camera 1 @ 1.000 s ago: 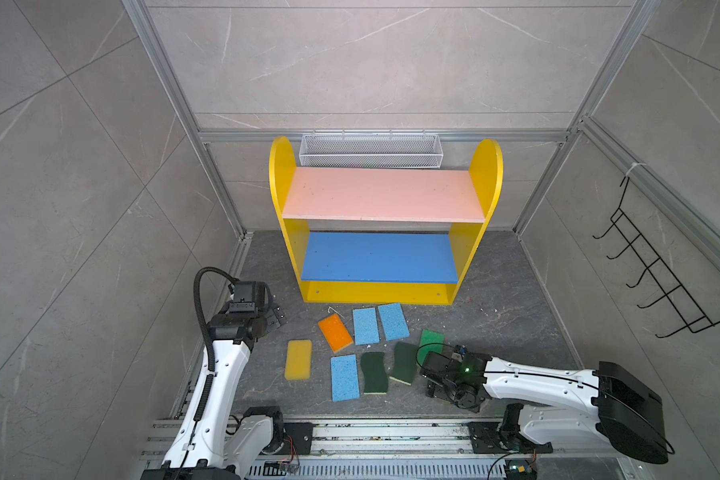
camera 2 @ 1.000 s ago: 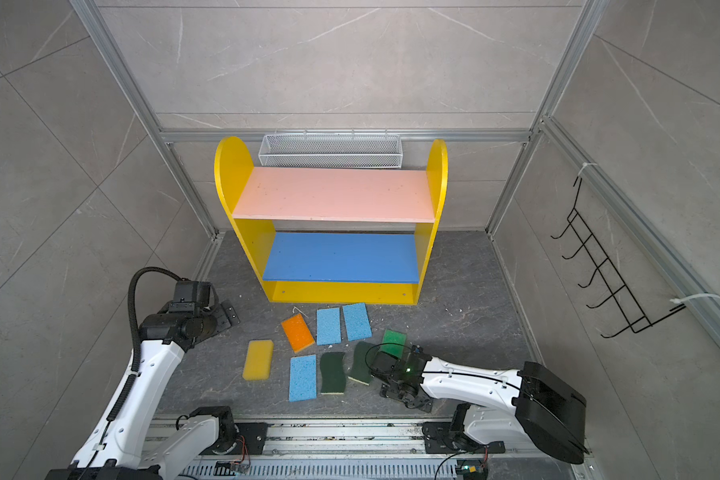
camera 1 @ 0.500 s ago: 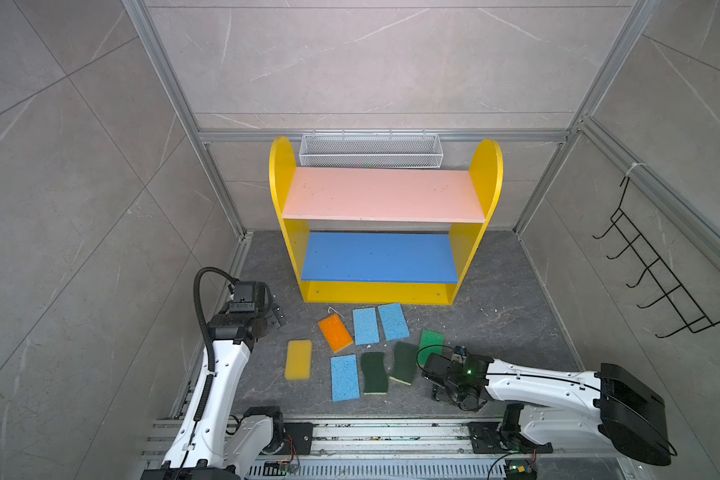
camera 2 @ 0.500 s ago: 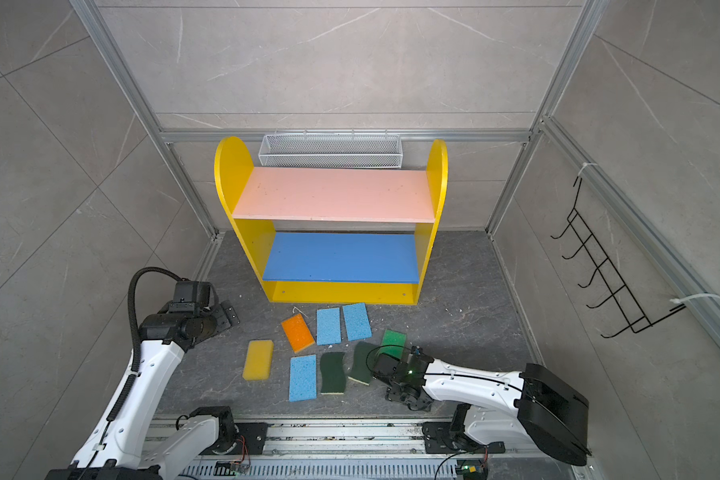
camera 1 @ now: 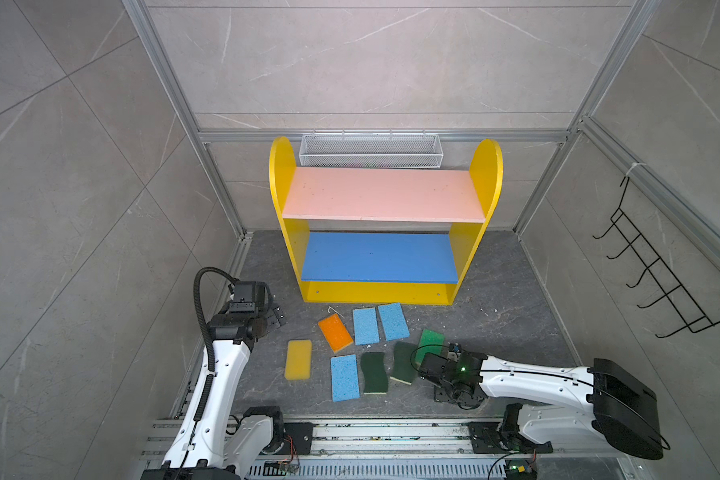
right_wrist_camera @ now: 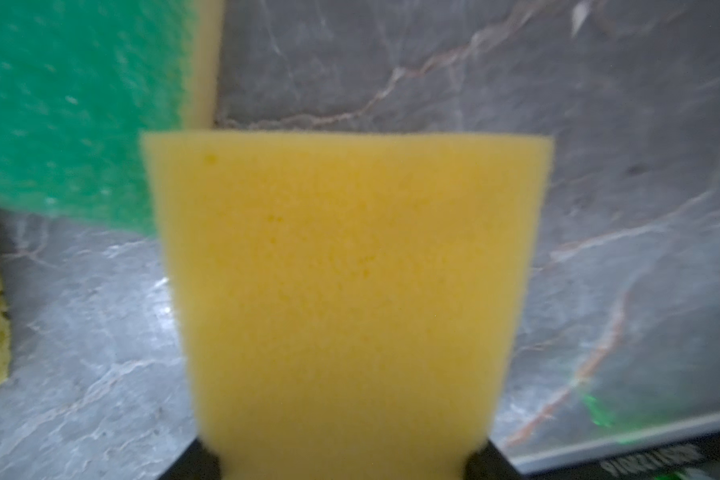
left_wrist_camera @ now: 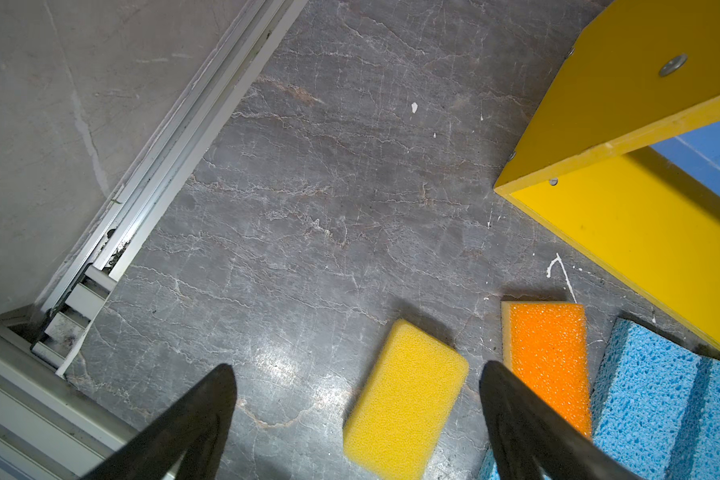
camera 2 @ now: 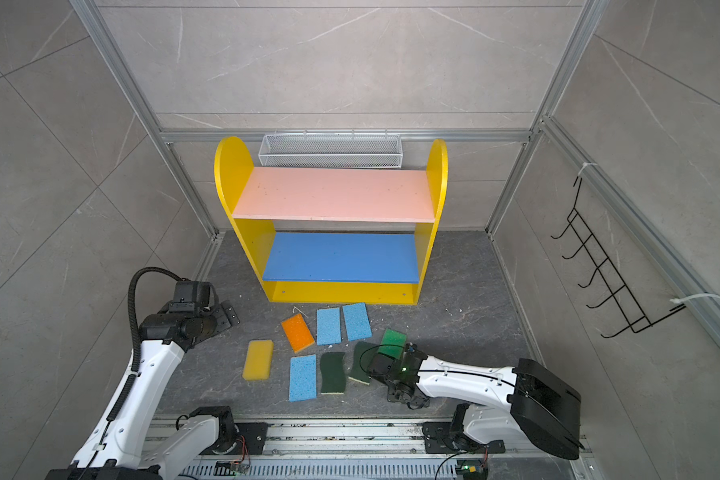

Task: Place and organize the cleaning sponges onto the shelf
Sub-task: 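Lift the yellow sponge with the right gripper up to the pink shelf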

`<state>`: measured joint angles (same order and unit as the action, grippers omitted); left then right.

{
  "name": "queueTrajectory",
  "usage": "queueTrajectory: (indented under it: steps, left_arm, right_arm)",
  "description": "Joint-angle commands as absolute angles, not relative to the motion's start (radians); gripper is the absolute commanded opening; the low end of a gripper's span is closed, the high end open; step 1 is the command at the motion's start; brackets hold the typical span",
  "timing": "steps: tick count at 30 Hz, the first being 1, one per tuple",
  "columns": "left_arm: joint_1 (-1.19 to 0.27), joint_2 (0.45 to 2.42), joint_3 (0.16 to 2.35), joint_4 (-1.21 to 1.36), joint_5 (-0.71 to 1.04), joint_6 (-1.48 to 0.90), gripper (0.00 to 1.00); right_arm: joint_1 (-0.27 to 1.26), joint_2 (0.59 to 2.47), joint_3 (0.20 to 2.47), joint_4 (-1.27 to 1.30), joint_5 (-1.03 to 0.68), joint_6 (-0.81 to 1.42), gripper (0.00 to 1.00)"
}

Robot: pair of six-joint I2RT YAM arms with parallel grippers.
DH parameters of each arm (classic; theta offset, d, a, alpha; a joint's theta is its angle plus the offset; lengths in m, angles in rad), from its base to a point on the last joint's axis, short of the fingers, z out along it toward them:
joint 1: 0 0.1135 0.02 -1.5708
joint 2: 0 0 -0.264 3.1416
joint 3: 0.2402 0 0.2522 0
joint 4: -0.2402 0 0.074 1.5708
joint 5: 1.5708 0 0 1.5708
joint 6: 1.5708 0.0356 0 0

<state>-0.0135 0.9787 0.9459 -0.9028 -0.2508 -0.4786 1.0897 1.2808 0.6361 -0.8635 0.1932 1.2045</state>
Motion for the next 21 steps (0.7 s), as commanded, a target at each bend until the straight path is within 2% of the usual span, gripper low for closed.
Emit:
queueTrajectory:
  steps: [1,8,21]
  left_arm:
    - [-0.019,0.962,0.964,-0.921,-0.232,-0.465,0.94]
    - [-0.019,0.971,0.982,-0.956,-0.223,-0.454,0.94]
    - [-0.019,0.95,0.988,-0.975,-0.229,-0.442,0.93]
  right_arm:
    - [1.115,1.271,0.712,-0.978,0.267,1.168,0.63]
    - [1.168,1.256,0.863,-1.075,0.331,1.147,0.61]
    - [1.18,1.273,1.308,-1.271,0.487,0.937,0.6]
